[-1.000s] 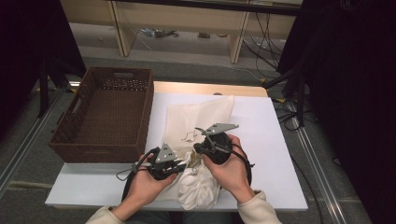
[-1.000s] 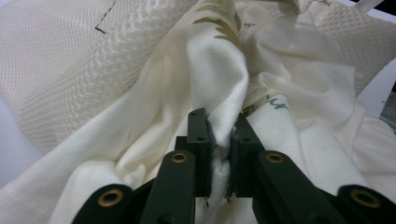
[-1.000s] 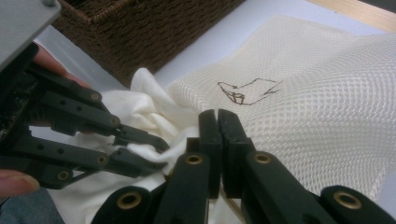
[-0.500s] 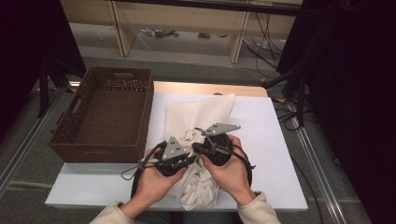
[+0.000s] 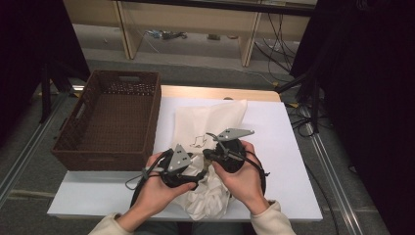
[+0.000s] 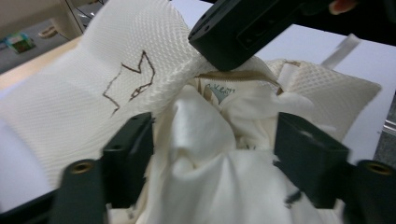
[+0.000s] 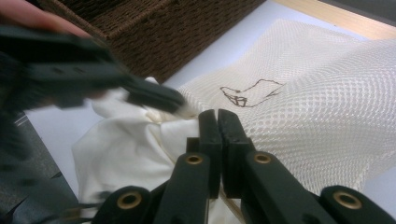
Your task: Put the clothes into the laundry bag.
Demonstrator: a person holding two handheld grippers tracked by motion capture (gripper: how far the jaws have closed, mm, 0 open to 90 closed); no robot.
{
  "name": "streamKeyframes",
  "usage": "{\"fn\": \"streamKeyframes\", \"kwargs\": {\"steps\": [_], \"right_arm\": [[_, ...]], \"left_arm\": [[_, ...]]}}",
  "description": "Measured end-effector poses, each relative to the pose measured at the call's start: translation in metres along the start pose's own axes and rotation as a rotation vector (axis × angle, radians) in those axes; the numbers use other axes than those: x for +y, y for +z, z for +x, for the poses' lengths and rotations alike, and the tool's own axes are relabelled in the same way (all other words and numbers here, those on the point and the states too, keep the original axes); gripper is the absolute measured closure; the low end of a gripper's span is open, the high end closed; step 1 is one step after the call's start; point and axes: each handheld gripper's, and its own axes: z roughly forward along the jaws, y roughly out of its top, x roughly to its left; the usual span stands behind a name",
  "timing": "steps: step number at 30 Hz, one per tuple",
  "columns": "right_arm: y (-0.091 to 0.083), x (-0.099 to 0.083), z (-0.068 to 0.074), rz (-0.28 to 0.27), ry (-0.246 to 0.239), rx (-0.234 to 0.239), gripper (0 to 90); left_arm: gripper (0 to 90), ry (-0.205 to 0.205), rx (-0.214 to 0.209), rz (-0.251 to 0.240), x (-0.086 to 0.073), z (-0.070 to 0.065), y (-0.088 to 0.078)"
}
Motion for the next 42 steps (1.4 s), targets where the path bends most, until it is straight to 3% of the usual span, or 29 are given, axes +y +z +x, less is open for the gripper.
{"fn": "streamKeyframes", "kwargs": {"steps": [1, 2, 4, 6, 10, 12, 14, 16, 18, 19, 20, 22, 25, 29, 31, 32, 33, 34, 35, 36, 39, 42], "right_arm": [[0.0, 0.0, 0.0, -0.003, -0.004, -0.003, 90.0], [0.001, 0.0, -0.001, -0.006, -0.016, -0.007, 90.0], [0.001, 0.0, 0.0, -0.011, -0.013, -0.006, 90.0], [0.002, 0.0, 0.0, -0.007, -0.02, 0.0, 90.0], [0.003, -0.001, 0.002, 0.008, 0.016, -0.002, 90.0], [0.003, -0.001, 0.0, 0.009, 0.0, -0.001, 90.0], [0.003, -0.001, 0.001, 0.016, 0.018, 0.002, 90.0], [0.003, -0.001, 0.001, 0.019, 0.02, 0.005, 90.0], [0.003, -0.001, 0.001, 0.022, 0.022, 0.003, 90.0], [0.005, -0.001, -0.001, 0.01, -0.028, 0.005, 90.0], [0.006, -0.001, -0.001, 0.014, -0.032, 0.002, 90.0], [0.006, -0.001, -0.001, 0.009, -0.034, 0.006, 90.0], [0.006, -0.001, 0.001, 0.022, 0.0, 0.008, 90.0], [0.006, -0.001, 0.001, 0.022, -0.001, 0.006, 90.0], [0.006, -0.001, -0.001, 0.01, -0.028, 0.003, 90.0], [0.006, -0.001, 0.0, 0.002, -0.004, -0.002, 90.0], [0.005, -0.001, -0.002, 0.008, -0.03, 0.002, 90.0], [0.004, -0.001, -0.002, 0.009, -0.022, 0.002, 90.0], [0.004, -0.001, 0.001, 0.018, 0.023, -0.001, 90.0], [0.004, -0.001, -0.001, 0.011, 0.001, -0.003, 90.0], [0.004, -0.001, 0.001, 0.012, 0.012, -0.009, 90.0], [0.003, -0.001, 0.003, 0.008, 0.012, -0.014, 90.0]], "left_arm": [[25.3, 0.013, 0.005, 0.009, -0.001, 0.003, -0.006], [24.2, 0.012, 0.036, 0.011, -0.002, 0.007, -0.012], [21.4, 0.0, 0.04, 0.006, -0.006, 0.012, -0.015], [20.5, -0.03, 0.051, 0.046, -0.013, 0.02, -0.016], [19.0, -0.008, 0.057, 0.115, -0.025, 0.031, -0.007], [19.1, -0.038, 0.047, 0.129, -0.031, 0.032, 0.003], [20.9, -0.047, 0.032, 0.152, -0.034, 0.034, 0.008], [24.5, -0.01, 0.017, 0.184, -0.035, 0.037, 0.009], [27.7, -0.046, 0.016, 0.185, -0.038, 0.036, 0.013], [29.7, -0.064, 0.019, 0.175, -0.039, 0.035, 0.014], [32.5, -0.032, 0.015, 0.185, -0.039, 0.036, 0.014], [38.1, -0.038, 0.001, 0.202, -0.041, 0.035, 0.014], [50.7, -0.067, -0.028, 0.194, -0.043, 0.033, 0.017], [69.3, -0.012, -0.027, 0.199, -0.042, 0.029, 0.016], [78.0, -0.018, -0.025, 0.2, -0.039, 0.026, 0.014], [79.2, -0.031, -0.029, 0.194, -0.037, 0.024, 0.013], [80.1, -0.042, -0.029, 0.189, -0.035, 0.023, 0.011], [80.5, -0.066, -0.041, 0.172, -0.032, 0.021, 0.008], [80.8, -0.081, -0.042, 0.165, -0.03, 0.02, 0.006], [80.9, -0.097, -0.047, 0.148, -0.027, 0.018, 0.003], [81.4, -0.135, -0.078, 0.101, -0.017, 0.011, -0.003], [81.8, -0.136, -0.074, 0.067, -0.006, 0.003, -0.008]]}}
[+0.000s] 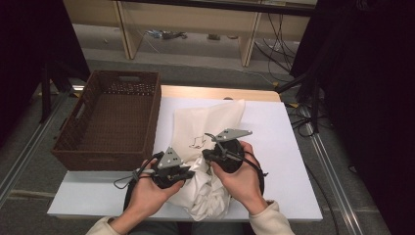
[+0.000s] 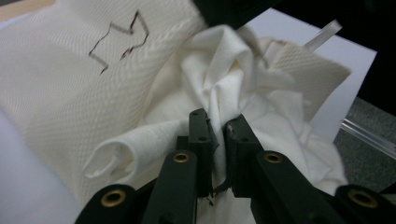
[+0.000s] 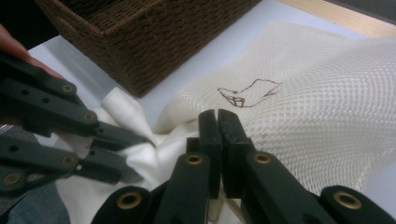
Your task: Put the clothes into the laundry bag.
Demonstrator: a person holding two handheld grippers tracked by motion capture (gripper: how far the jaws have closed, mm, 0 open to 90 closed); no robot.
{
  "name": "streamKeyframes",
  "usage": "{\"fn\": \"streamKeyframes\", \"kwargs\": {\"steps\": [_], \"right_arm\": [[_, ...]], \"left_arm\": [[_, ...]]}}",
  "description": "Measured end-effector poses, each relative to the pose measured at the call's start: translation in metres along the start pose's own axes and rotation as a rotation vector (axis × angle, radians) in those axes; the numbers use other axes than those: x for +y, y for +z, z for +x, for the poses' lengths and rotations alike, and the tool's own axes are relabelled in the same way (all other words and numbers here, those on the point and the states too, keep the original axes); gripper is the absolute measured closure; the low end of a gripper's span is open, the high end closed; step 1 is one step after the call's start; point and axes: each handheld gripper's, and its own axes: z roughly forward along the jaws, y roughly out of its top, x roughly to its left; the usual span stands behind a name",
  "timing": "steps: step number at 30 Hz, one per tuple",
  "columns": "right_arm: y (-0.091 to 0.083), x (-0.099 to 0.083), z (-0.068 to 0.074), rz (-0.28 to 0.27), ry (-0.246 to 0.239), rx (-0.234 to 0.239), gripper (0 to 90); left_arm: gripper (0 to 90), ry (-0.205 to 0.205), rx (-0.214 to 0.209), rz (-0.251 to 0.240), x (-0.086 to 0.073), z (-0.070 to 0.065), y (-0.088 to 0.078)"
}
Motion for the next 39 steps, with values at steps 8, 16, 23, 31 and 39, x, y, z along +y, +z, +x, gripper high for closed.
{"fn": "streamKeyframes", "kwargs": {"steps": [8, 16, 23, 31, 39], "right_arm": [[-0.005, 0.002, 0.0, -0.022, -0.04, -0.006, 90.0], [-0.004, 0.001, 0.008, 0.009, -0.026, 0.033, 90.0], [-0.001, 0.0, 0.005, 0.006, -0.017, 0.02, 90.0], [-0.002, 0.0, 0.0, -0.011, -0.027, 0.003, 90.0], [0.0, 0.001, 0.0, -0.001, -0.034, 0.015, 90.0]], "left_arm": [[81.9, 0.029, 0.034, -0.015, 0.013, -0.009, 0.013], [81.5, 0.001, 0.128, -0.014, 0.005, 0.013, 0.046], [52.1, 0.103, 0.101, -0.015, 0.005, 0.007, 0.033], [24.5, 0.142, 0.077, -0.015, -0.004, -0.001, -0.009], [23.5, 0.137, 0.122, 0.088, -0.028, 0.022, 0.007]]}}
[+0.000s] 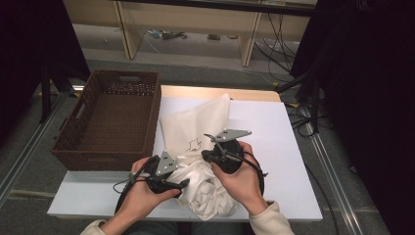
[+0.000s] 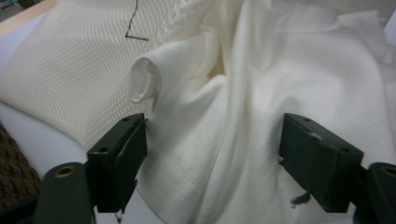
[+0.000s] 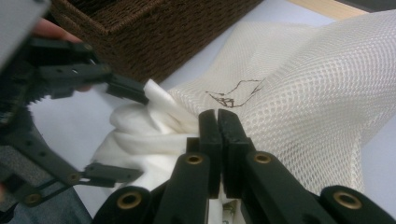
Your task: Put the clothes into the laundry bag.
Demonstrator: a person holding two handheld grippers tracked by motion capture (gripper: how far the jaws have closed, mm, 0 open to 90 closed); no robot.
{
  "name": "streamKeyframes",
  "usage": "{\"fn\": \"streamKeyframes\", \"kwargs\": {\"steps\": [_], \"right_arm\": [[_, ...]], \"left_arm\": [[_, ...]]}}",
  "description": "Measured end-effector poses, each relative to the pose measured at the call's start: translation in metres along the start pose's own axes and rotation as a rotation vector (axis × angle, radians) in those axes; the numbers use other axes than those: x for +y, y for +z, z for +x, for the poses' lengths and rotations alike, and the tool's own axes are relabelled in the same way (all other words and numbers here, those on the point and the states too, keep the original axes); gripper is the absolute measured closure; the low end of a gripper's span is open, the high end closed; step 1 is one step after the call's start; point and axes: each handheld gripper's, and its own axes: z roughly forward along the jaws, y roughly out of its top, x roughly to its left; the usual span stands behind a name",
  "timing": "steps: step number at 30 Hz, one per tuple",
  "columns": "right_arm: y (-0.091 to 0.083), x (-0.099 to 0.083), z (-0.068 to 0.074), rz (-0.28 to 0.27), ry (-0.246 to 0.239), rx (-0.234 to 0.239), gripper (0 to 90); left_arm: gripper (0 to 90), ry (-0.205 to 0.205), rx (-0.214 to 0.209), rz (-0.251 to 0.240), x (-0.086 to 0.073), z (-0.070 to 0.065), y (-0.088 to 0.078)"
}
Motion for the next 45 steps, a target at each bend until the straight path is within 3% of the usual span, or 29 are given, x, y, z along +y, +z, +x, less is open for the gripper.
{"fn": "streamKeyframes", "kwargs": {"steps": [3, 5, 6, 8, 9, 10, 11, 12, 14, 17, 18, 19, 21, 26, 29, 30, 31, 32, 33, 34, 35, 36, 37, 38, 40, 41, 42, 43, 45], "right_arm": [[0.001, 0.0, -0.001, 0.0, -0.006, 0.003, 90.0], [0.002, -0.001, -0.002, 0.002, -0.013, 0.006, 90.0], [0.001, -0.001, 0.0, 0.017, 0.029, 0.005, 90.0], [0.002, -0.002, 0.002, 0.015, 0.035, 0.008, 90.0], [0.003, -0.001, 0.001, 0.006, -0.005, 0.008, 90.0], [0.001, -0.001, 0.003, 0.018, 0.025, -0.001, 90.0], [0.003, -0.001, 0.002, 0.002, -0.017, -0.002, 90.0], [0.002, -0.001, 0.002, 0.005, -0.01, -0.001, 90.0], [0.001, 0.0, 0.002, 0.002, -0.009, -0.003, 90.0], [-0.001, 0.0, 0.008, -0.003, 0.013, -0.009, 90.0], [-0.001, 0.0, 0.009, -0.016, -0.02, -0.007, 90.0], [-0.002, 0.001, 0.01, -0.017, -0.015, -0.007, 90.0], [-0.003, 0.001, 0.013, -0.014, 0.0, 0.006, 90.0], [-0.004, 0.0, 0.014, -0.025, 0.025, 0.007, 90.0], [-0.004, 0.001, 0.011, -0.041, -0.012, -0.002, 90.0], [-0.005, 0.001, 0.013, -0.027, 0.019, 0.006, 90.0], [-0.003, 0.001, 0.011, -0.033, -0.008, 0.01, 90.0], [-0.002, 0.0, 0.012, -0.033, 0.0, 0.01, 90.0], [-0.002, 0.0, 0.014, -0.015, 0.014, 0.022, 90.0], [0.0, 0.0, 0.012, -0.027, -0.023, 0.031, 90.0], [-0.001, 0.0, 0.015, -0.011, 0.026, 0.03, 90.0], [0.0, 0.0, 0.014, -0.015, 0.001, 0.032, 90.0], [0.0, 0.0, 0.016, -0.007, 0.014, 0.027, 90.0], [0.001, 0.0, 0.015, -0.014, 0.005, 0.033, 90.0], [0.001, 0.0, 0.015, -0.006, 0.028, 0.036, 90.0], [0.001, 0.0, 0.013, -0.02, 0.009, 0.031, 90.0], [0.001, 0.0, 0.011, -0.02, -0.011, 0.022, 90.0], [-0.001, -0.001, 0.012, -0.014, 0.031, 0.027, 90.0], [-0.001, 0.0, 0.007, -0.034, -0.019, 0.02, 90.0]], "left_arm": [[36.9, 0.022, -0.013, 0.026, -0.001, 0.001, 0.006], [53.1, 0.048, -0.043, 0.062, -0.002, 0.002, 0.007], [59.9, 0.014, -0.043, 0.046, -0.002, 0.0, 0.009], [71.4, 0.016, -0.057, 0.057, 0.0, -0.003, 0.007], [74.8, -0.015, -0.06, 0.041, 0.001, -0.005, 0.006], [76.3, -0.025, -0.057, 0.03, 0.003, -0.006, 0.004], [77.2, -0.027, -0.062, 0.02, 0.005, -0.005, 0.0], [77.7, -0.051, -0.063, -0.007, 0.007, -0.006, -0.002], [78.3, -0.107, -0.078, -0.049, 0.012, -0.008, -0.007], [78.6, -0.129, -0.067, -0.104, 0.019, -0.008, -0.012], [78.8, -0.149, -0.064, -0.118, 0.021, -0.009, -0.013], [78.8, -0.13, -0.063, -0.112, 0.023, -0.009, -0.015], [78.9, -0.146, -0.062, -0.14, 0.027, -0.01, -0.014], [78.9, -0.12, -0.051, -0.148, 0.036, -0.012, -0.007], [78.7, -0.053, -0.014, -0.133, 0.039, -0.01, 0.006], [78.5, -0.053, -0.013, -0.118, 0.039, -0.01, 0.01], [78.4, -0.071, -0.009, -0.11, 0.037, -0.011, 0.018], [78.2, -0.022, 0.007, -0.083, 0.035, -0.007, 0.026], [77.9, -0.036, 0.023, -0.09, 0.033, -0.007, 0.033], [77.7, -0.018, 0.028, -0.074, 0.031, -0.004, 0.036], [77.4, -0.029, 0.025, -0.061, 0.03, -0.001, 0.038], [76.9, -0.027, 0.023, -0.072, 0.029, 0.001, 0.039], [75.7, -0.025, 0.022, -0.077, 0.029, 0.002, 0.038], [73.4, -0.069, 0.03, -0.104, 0.028, -0.002, 0.039], [65.5, -0.062, 0.013, -0.105, 0.029, -0.002, 0.035], [60.3, -0.036, -0.003, -0.09, 0.029, -0.002, 0.031], [55.4, -0.052, -0.023, -0.097, 0.029, -0.004, 0.026], [51.3, -0.051, -0.031, -0.089, 0.028, -0.004, 0.022], [44.3, -0.053, -0.047, -0.093, 0.027, -0.008, 0.01]]}}
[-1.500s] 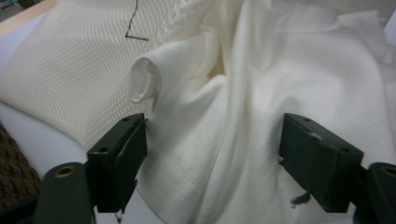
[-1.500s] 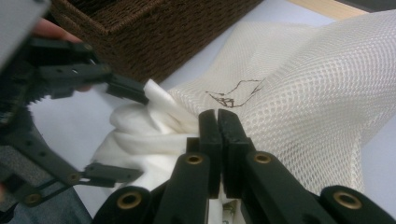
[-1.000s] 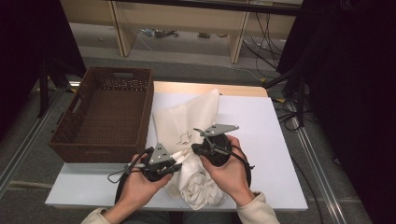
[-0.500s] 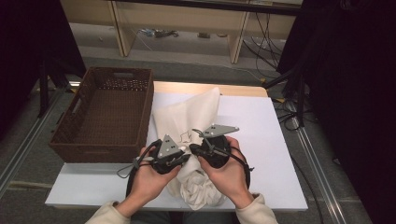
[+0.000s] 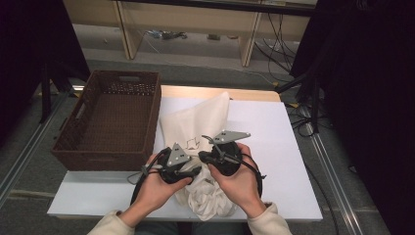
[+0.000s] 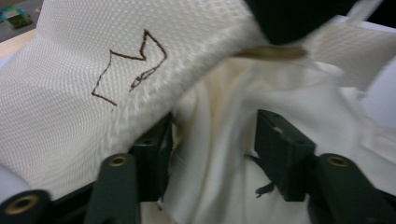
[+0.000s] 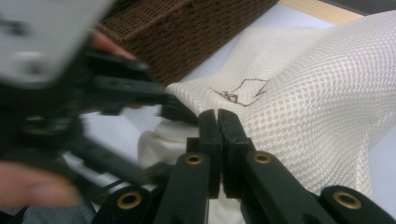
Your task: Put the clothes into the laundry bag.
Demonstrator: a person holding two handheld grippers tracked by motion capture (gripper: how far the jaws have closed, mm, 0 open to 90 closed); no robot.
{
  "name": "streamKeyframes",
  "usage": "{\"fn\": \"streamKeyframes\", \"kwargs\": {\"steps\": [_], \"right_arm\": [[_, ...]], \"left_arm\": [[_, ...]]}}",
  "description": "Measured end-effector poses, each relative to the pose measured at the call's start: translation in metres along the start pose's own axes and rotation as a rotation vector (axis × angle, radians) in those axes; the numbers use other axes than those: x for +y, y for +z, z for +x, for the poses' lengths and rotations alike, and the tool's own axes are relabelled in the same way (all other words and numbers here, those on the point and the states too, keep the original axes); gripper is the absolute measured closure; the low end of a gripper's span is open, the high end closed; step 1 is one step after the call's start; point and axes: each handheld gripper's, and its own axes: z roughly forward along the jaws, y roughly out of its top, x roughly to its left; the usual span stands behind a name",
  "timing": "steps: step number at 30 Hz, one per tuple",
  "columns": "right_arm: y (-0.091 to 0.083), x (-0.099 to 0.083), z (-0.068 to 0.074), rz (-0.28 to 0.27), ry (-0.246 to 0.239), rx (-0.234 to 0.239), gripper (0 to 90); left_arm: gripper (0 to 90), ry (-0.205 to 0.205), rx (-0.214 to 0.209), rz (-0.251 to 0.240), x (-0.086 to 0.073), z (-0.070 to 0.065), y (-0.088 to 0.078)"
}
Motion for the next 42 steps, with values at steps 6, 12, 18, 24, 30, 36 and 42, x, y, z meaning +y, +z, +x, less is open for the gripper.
{"fn": "streamKeyframes", "kwargs": {"steps": [6, 12, 18, 24, 30, 36, 42], "right_arm": [[-0.003, 0.0, -0.003, 0.009, 0.046, -0.015, 90.0], [-0.001, 0.0, -0.004, 0.004, 0.018, -0.012, 90.0], [-0.001, 0.0, -0.005, 0.006, 0.02, -0.014, 90.0], [-0.001, 0.0, -0.005, 0.007, 0.016, -0.015, 90.0], [-0.004, 0.001, 0.001, 0.02, 0.041, -0.002, 90.0], [-0.009, 0.003, 0.003, -0.018, 0.0, 0.001, 90.0], [-0.007, 0.003, 0.005, -0.009, 0.013, 0.001, 90.0]], "left_arm": [[32.9, 0.016, 0.007, -0.032, -0.001, -0.014, -0.023], [23.4, 0.062, -0.074, 0.024, -0.006, -0.037, 0.0], [29.2, 0.116, -0.013, 0.08, -0.01, -0.041, 0.024], [61.4, 0.135, 0.027, 0.092, -0.007, -0.029, 0.024], [69.3, 0.045, 0.039, 0.063, 0.0, -0.013, 0.009], [69.8, 0.041, 0.062, -0.003, 0.013, -0.006, -0.011], [69.1, 0.045, 0.09, 0.024, 0.008, -0.001, 0.003]]}}
